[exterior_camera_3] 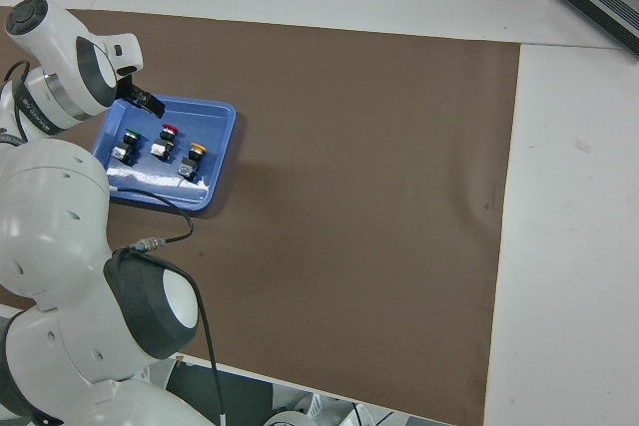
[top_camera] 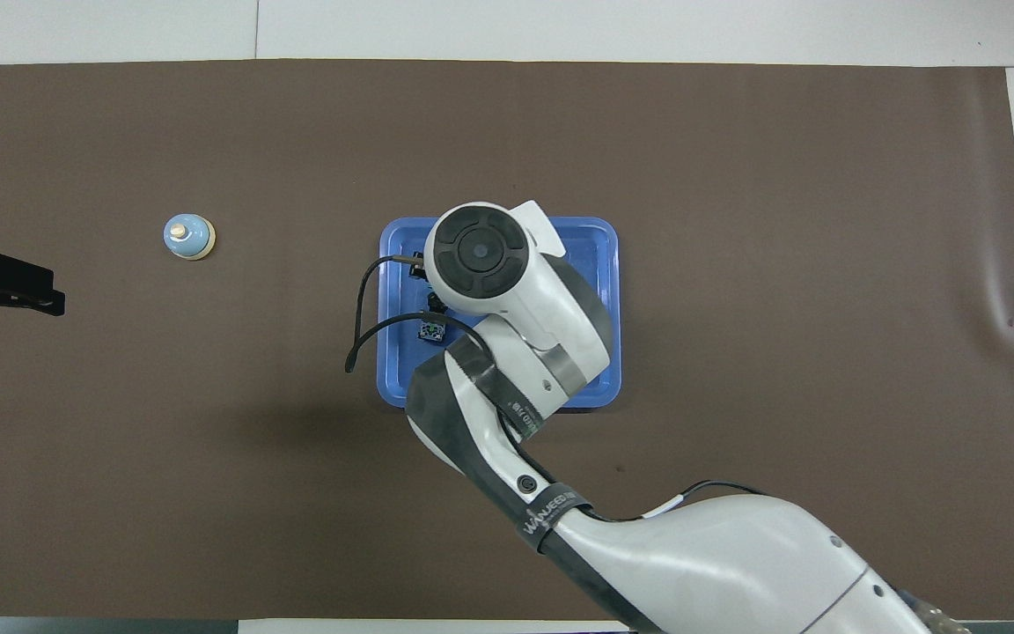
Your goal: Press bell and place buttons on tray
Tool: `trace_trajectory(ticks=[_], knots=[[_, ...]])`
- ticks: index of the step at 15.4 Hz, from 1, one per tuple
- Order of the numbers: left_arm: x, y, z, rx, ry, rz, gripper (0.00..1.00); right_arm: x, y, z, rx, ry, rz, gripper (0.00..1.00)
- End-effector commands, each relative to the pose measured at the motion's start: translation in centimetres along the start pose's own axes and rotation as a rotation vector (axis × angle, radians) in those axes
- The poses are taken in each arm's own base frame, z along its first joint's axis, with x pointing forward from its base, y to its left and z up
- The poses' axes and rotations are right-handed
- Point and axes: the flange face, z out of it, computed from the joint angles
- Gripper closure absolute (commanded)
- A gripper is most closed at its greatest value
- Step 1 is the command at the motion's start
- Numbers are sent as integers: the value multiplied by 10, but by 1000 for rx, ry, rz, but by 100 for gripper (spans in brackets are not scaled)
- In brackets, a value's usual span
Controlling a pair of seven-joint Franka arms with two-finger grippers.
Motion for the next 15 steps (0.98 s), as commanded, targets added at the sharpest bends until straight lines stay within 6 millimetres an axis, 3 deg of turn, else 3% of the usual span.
trace_trajectory(ticks=[1, 5, 11, 15], knots=[[-7, -1, -3, -9, 8, -11, 0, 34, 49, -33, -9, -13, -35, 0], [-7, -1, -3, -9, 8, -11, 0, 68, 110, -68, -46, -41, -144, 0], [-7, -1, -3, -9, 8, -11, 0, 110, 209, -106, -76, -87, -277, 0], [-7, -1, -3, -9, 8, -11, 0, 120, 261, -135, -77, -111, -366, 0]])
